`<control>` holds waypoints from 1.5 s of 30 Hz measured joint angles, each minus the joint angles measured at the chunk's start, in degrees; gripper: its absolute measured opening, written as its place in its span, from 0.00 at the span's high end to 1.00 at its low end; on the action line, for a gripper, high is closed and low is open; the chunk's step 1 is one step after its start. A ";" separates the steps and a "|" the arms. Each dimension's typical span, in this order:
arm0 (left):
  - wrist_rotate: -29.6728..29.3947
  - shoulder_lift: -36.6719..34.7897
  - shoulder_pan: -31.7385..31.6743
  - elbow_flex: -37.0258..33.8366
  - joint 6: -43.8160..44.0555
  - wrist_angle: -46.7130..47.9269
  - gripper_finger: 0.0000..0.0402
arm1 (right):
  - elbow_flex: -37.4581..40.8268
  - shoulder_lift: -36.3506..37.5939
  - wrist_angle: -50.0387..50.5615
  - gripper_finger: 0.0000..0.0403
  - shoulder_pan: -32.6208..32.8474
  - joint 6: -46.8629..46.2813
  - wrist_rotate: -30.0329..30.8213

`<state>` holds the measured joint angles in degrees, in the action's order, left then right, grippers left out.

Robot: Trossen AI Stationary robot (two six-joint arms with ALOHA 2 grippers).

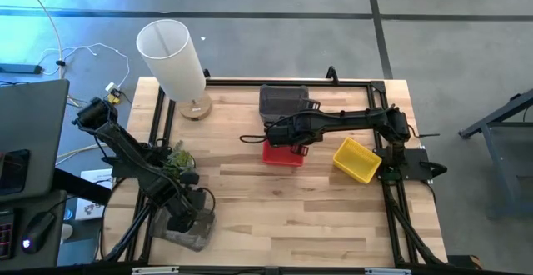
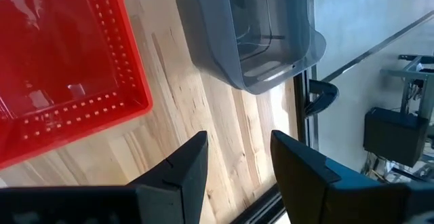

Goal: Stack baskets by color
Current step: Stack the black bin on the stacked black bins

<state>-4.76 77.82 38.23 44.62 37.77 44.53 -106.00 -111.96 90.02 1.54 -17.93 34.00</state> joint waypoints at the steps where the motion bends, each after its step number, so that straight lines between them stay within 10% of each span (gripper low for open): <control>1: 0.39 0.34 -0.01 0.00 -0.18 -0.48 0.89 | 0.00 0.00 0.00 0.64 0.00 0.00 -0.06; 45: -3.42 -1.02 -26.24 13.12 -28.66 -11.63 1.00 | -4.17 13.49 -0.24 0.64 1.62 3.97 5.46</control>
<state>-8.19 76.79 11.99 57.74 9.12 32.90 -110.17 -98.48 89.78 3.16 -13.96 39.46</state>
